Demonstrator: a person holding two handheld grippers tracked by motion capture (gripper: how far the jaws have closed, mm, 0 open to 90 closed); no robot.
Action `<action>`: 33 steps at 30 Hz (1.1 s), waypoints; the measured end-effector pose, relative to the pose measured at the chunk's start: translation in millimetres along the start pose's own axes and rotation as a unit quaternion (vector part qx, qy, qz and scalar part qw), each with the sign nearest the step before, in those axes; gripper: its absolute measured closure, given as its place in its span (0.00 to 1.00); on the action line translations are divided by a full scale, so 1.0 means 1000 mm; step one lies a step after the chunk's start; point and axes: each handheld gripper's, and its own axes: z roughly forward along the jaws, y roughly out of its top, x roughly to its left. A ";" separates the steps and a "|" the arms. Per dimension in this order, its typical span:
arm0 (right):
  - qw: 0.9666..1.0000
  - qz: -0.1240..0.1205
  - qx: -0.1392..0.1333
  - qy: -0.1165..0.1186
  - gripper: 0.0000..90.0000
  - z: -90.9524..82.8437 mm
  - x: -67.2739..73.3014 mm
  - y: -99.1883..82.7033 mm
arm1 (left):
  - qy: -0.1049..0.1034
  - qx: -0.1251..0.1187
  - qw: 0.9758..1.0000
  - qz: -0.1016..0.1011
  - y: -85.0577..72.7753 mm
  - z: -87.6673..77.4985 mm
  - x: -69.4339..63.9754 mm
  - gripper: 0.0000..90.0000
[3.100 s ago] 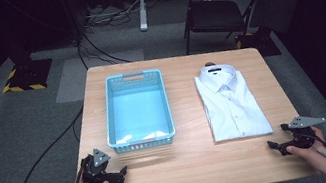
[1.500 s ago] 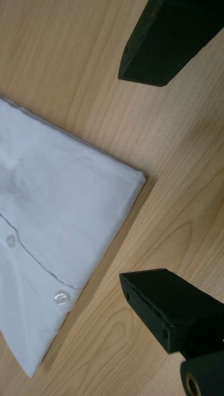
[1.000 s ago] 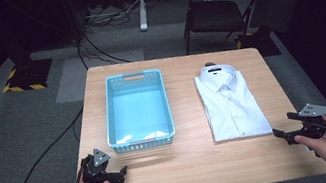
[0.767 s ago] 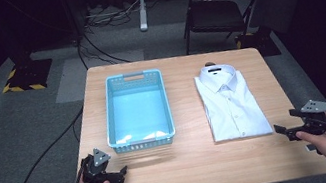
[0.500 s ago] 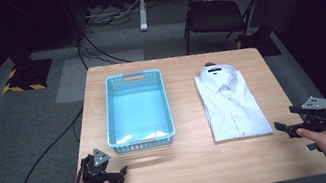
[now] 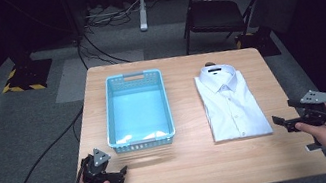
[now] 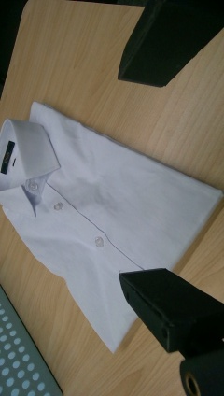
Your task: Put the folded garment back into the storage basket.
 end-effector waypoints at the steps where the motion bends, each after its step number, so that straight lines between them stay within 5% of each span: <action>1: 1.000 -0.001 0.000 0.000 0.05 0.001 0.000 0.001 | 0.000 0.000 1.000 0.000 0.000 0.000 0.000 0.00; 33: 0.999 -0.016 -0.027 -0.009 0.05 0.012 -0.003 0.052 | 0.000 0.000 1.000 0.000 0.000 0.000 0.000 0.00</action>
